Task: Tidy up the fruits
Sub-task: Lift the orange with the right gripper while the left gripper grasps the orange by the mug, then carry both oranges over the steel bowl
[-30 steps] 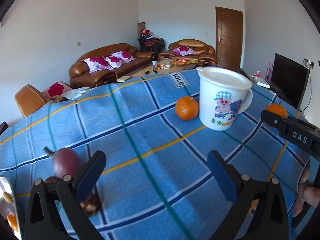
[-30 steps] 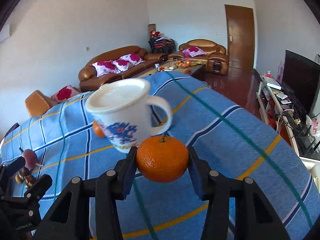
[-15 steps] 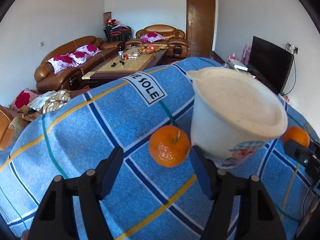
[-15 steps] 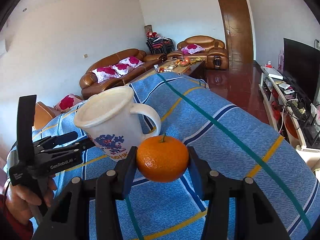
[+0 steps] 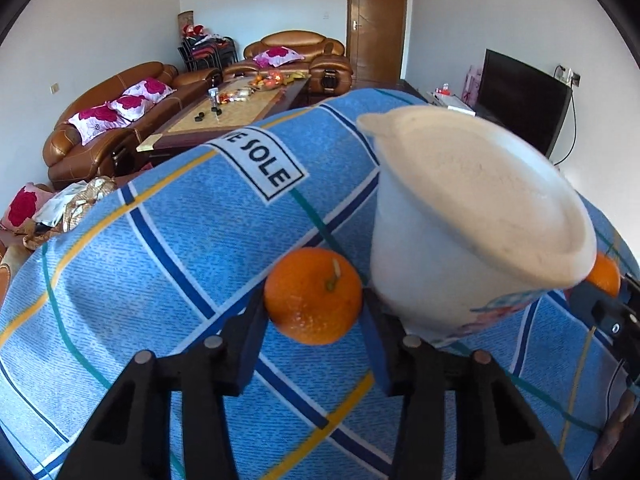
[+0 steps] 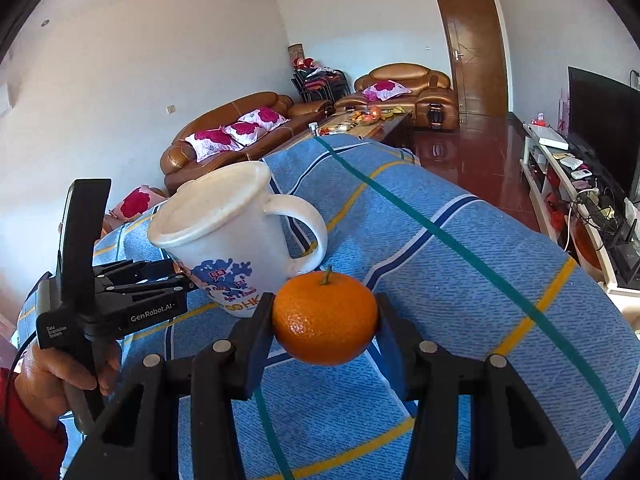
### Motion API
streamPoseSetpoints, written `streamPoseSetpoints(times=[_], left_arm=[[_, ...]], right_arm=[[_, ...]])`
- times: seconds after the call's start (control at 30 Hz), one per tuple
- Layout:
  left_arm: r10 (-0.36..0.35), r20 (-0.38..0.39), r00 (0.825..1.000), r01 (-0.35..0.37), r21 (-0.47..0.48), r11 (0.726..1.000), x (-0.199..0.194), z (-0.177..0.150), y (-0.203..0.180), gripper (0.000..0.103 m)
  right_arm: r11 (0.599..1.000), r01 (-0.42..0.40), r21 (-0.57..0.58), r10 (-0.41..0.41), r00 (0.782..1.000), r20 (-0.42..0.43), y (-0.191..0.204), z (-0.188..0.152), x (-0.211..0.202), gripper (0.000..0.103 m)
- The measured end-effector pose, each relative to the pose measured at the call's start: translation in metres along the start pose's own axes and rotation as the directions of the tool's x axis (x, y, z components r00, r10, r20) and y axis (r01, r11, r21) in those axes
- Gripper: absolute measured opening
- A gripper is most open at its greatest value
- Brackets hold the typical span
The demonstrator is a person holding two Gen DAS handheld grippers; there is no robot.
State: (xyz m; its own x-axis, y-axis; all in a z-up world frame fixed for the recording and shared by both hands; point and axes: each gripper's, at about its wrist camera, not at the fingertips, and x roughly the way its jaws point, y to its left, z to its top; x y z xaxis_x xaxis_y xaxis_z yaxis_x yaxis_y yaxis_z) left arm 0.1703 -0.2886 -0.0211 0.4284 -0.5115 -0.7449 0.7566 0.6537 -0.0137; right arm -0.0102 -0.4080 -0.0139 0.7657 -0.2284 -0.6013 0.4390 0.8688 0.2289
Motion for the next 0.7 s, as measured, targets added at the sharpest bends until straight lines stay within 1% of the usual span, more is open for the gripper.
streamPoseSetpoints(times=[0.07, 0.17, 0.27, 0.43, 0.47, 0.53, 0.63, 0.7], left_arm=[[0.012, 0.016, 1.000, -0.011, -0.020, 1.000, -0.008, -0.006, 0.003, 0.047], [0.055, 0.021, 0.998, -0.055, -0.039, 0.998, -0.023, -0.018, 0.000, 0.047], [0.087, 0.065, 0.994, -0.082, -0.076, 0.994, -0.050, -0.038, -0.003, 0.047], [0.164, 0.112, 0.980, -0.146, -0.153, 0.977, -0.099, -0.079, -0.007, 0.047], [0.196, 0.117, 0.974, -0.177, -0.155, 0.972, -0.108, -0.088, -0.009, 0.047], [0.276, 0.131, 0.952, -0.255, -0.155, 0.954, -0.122, -0.106, -0.014, 0.047], [0.320, 0.144, 0.936, -0.291, -0.193, 0.937, -0.143, -0.131, -0.012, 0.047], [0.363, 0.159, 0.918, -0.328, -0.209, 0.921, -0.154, -0.146, -0.009, 0.047]], right_arm=[[1.000, -0.006, -0.002, 0.006, 1.000, 0.004, 0.000, 0.000, -0.001, 0.050], [1.000, -0.026, 0.002, 0.026, 1.000, 0.003, -0.001, -0.001, -0.002, 0.050], [0.999, -0.043, -0.007, 0.043, 0.999, 0.022, -0.001, 0.000, -0.005, 0.050], [0.997, -0.038, -0.071, 0.044, 0.996, 0.081, 0.012, -0.003, -0.017, 0.050], [0.995, -0.039, -0.088, 0.047, 0.994, 0.094, 0.015, -0.004, -0.019, 0.050], [0.992, -0.024, -0.120, 0.038, 0.992, 0.121, 0.023, -0.007, -0.024, 0.050], [0.986, 0.009, -0.165, 0.020, 0.985, 0.169, 0.036, -0.012, -0.034, 0.050], [0.984, 0.020, -0.176, 0.011, 0.985, 0.174, 0.044, -0.017, -0.038, 0.050]])
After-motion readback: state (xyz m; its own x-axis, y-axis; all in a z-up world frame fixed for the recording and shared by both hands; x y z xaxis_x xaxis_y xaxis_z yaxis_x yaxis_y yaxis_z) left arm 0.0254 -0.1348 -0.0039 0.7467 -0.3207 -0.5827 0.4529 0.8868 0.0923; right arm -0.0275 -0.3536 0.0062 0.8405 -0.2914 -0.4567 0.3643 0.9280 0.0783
